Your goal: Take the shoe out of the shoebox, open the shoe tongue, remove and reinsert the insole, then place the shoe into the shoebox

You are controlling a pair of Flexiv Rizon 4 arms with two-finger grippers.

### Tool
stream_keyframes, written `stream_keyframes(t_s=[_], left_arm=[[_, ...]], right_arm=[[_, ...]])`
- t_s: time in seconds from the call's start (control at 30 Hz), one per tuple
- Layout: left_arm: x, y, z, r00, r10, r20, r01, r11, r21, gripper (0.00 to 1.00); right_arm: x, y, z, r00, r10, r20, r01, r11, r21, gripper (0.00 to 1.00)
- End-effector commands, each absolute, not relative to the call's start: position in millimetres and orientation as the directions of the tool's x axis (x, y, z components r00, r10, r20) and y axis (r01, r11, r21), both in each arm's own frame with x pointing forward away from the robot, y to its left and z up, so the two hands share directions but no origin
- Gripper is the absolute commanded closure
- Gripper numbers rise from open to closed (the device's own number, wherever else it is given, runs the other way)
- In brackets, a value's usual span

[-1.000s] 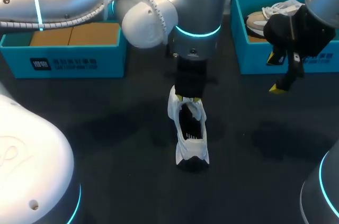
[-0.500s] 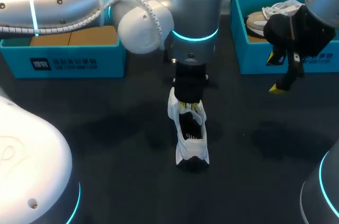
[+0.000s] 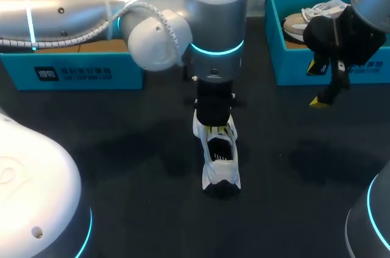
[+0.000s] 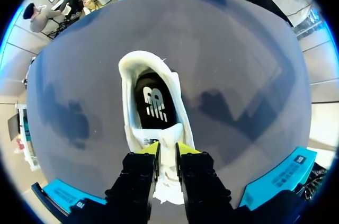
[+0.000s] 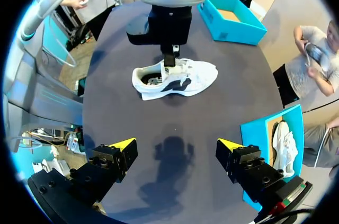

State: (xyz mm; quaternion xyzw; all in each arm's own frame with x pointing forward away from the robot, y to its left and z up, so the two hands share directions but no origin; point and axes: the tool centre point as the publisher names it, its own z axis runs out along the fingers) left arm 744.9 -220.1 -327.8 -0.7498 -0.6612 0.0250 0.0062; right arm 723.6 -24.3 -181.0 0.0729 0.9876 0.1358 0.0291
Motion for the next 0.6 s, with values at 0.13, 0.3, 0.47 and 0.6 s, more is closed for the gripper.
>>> stream_keyframes(t_s=[0.13,0.3,0.47,0.6], left_arm=[[742,-219,-324,0.077,0.997,-0.026,0.996,-0.078,-0.038,0.79],[733,-223,-335,0.047,0.999,-0.013,0.998,-0.048,-0.047,0.61],[726,-221,-340,0.035,0.999,-0.015,0.997,-0.036,-0.067,0.6],[726,-221,-334,0.007,1.0,-0.02,0.998,-0.009,-0.07,0.62]], right_arm=[[725,-23,-182,-0.988,0.153,-0.036,0.137,0.953,0.27,0.0],[725,-23,-182,-0.988,0.153,-0.036,0.137,0.953,0.27,0.0],[725,-23,-182,-0.988,0.153,-0.036,0.137,0.953,0.27,0.0],[725,-23,-182,-0.988,0.153,-0.036,0.137,0.953,0.27,0.0]])
